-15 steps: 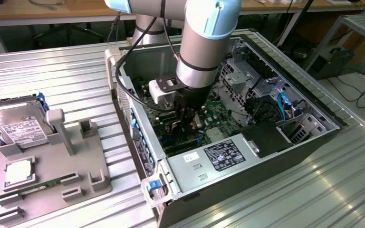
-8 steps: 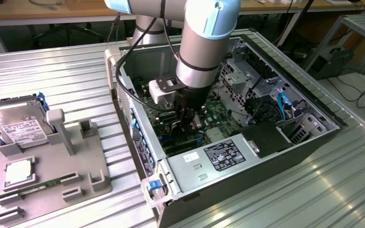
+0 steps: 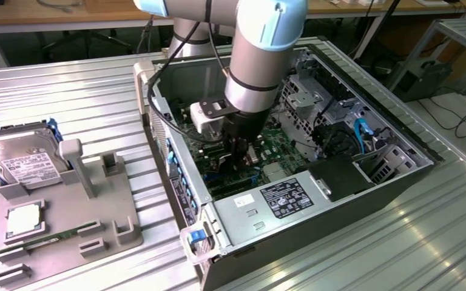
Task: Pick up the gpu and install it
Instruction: 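Insert the gpu into the slot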
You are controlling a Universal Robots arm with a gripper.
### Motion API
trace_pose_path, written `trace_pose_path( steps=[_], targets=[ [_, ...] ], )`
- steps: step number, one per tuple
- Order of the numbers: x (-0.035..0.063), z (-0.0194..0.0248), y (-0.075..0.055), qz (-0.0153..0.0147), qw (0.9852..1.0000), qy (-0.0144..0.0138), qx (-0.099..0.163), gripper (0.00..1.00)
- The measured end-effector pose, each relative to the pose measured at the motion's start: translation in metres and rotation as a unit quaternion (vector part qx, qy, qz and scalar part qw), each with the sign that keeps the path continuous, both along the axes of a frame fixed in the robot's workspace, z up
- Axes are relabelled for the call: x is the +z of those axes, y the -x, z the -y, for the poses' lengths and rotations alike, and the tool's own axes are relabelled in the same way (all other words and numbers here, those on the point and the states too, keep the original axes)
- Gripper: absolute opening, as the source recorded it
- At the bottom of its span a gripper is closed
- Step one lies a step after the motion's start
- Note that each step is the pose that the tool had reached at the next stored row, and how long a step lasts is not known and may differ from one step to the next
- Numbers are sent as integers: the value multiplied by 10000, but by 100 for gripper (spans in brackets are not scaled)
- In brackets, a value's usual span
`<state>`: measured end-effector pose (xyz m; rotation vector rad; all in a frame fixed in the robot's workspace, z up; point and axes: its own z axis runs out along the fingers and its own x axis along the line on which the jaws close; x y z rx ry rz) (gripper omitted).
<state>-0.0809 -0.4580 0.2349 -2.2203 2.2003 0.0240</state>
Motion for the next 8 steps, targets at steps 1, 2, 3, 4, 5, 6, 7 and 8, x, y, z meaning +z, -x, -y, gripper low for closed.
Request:
trace_pose_path(
  steps=[1,2,3,4,5,6,7,8],
  targets=[
    [47,-2,-1,8,10000,-1,0,41],
    [94,-4,-1,12,10000,0,1,41],
    [135,-5,-1,17,10000,0,1,41],
    [185,-6,-1,20,10000,3,0,41],
    [224,-7,-1,22,10000,5,1,41],
    [284,-8,-1,25,10000,10,1,41],
    [342,-10,0,28,10000,20,0,41],
    [398,-14,0,33,10000,37,0,41]
  ],
)
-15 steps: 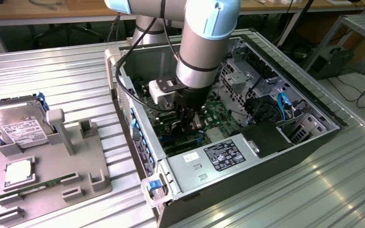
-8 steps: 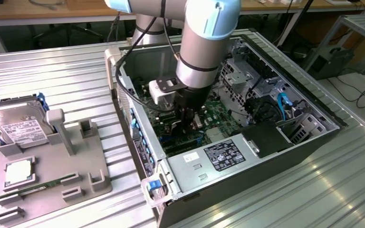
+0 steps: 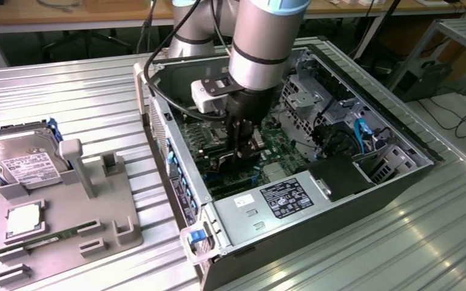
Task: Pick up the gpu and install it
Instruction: 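Insert the gpu into the slot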
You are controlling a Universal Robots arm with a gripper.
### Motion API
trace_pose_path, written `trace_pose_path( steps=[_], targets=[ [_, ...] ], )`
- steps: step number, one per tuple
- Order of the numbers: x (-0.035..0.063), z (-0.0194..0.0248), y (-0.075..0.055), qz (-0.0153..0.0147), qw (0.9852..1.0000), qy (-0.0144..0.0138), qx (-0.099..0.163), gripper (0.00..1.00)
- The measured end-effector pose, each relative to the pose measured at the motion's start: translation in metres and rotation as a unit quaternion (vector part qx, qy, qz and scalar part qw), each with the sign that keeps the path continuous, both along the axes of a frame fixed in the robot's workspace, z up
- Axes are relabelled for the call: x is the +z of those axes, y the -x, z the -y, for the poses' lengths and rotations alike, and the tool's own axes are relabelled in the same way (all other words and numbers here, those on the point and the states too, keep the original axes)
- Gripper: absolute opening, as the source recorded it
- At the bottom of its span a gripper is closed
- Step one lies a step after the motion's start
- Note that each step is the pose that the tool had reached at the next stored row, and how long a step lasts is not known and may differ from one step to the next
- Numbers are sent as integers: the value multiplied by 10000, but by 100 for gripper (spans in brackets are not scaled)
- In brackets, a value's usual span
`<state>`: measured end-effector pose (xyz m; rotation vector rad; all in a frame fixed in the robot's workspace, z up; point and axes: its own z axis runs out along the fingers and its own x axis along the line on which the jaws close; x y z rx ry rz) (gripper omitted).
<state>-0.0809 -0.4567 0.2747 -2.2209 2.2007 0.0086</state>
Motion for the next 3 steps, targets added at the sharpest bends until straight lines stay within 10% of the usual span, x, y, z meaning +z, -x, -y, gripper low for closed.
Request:
trace_pose_path(
  steps=[2,3],
  targets=[
    [41,-7,1,19,10000,66,1,40],
    [42,-7,1,18,10000,66,1,11]
  ],
)
